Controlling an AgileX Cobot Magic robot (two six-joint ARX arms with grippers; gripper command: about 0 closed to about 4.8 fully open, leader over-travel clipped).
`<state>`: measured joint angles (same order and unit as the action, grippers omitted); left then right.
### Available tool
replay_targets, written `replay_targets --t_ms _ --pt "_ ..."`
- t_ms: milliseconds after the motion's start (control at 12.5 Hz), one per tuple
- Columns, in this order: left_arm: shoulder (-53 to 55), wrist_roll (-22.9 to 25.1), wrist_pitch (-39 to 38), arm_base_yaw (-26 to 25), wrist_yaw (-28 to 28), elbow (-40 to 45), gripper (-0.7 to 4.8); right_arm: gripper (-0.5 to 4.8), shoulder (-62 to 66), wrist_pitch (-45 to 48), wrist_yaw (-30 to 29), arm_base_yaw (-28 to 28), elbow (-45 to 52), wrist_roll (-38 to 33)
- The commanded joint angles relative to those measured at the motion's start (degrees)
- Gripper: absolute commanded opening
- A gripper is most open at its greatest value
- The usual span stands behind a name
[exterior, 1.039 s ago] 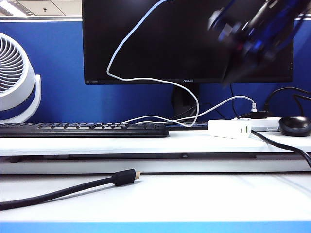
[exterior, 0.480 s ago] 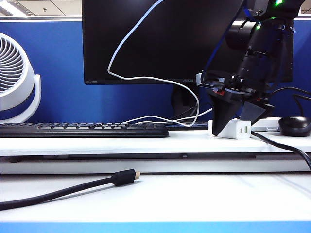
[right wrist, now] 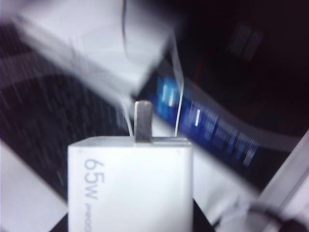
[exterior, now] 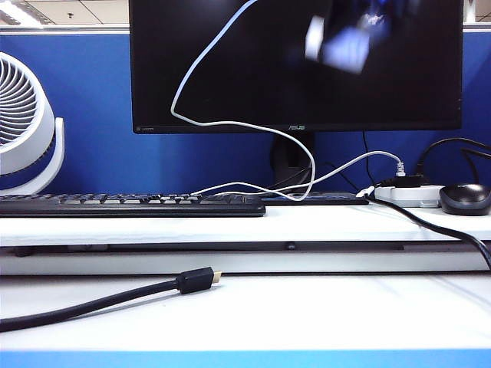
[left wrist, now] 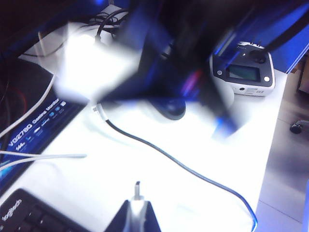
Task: Pick up the Type-C charging cable and the charging base, insert one end of the Type-C charger into the corresponding slot on the base, and finally place the plugged-in charger back on the table.
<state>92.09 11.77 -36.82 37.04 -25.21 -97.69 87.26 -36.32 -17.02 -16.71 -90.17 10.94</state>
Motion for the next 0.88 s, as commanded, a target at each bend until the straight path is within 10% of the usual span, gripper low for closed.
replay_targets --t_ms 80,400,879 --pt "-1.9 -3.2 7.5 0.2 -0.9 -0.2 -0.06 -0.05 -7.8 17.1 -7.4 3.5 -0.9 -18.2" --pt "-2.5 -17.9 22.8 0.2 -10.5 -0.2 -0.06 -0.05 -9.0 36.3 -18.0 5.9 -0.9 -43.3" --pt "-2.4 -37.7 42.8 0.1 -13.0 -0.2 -0.06 -0.05 -9.0 58.7 -15.0 5.9 -0.8 -78.4"
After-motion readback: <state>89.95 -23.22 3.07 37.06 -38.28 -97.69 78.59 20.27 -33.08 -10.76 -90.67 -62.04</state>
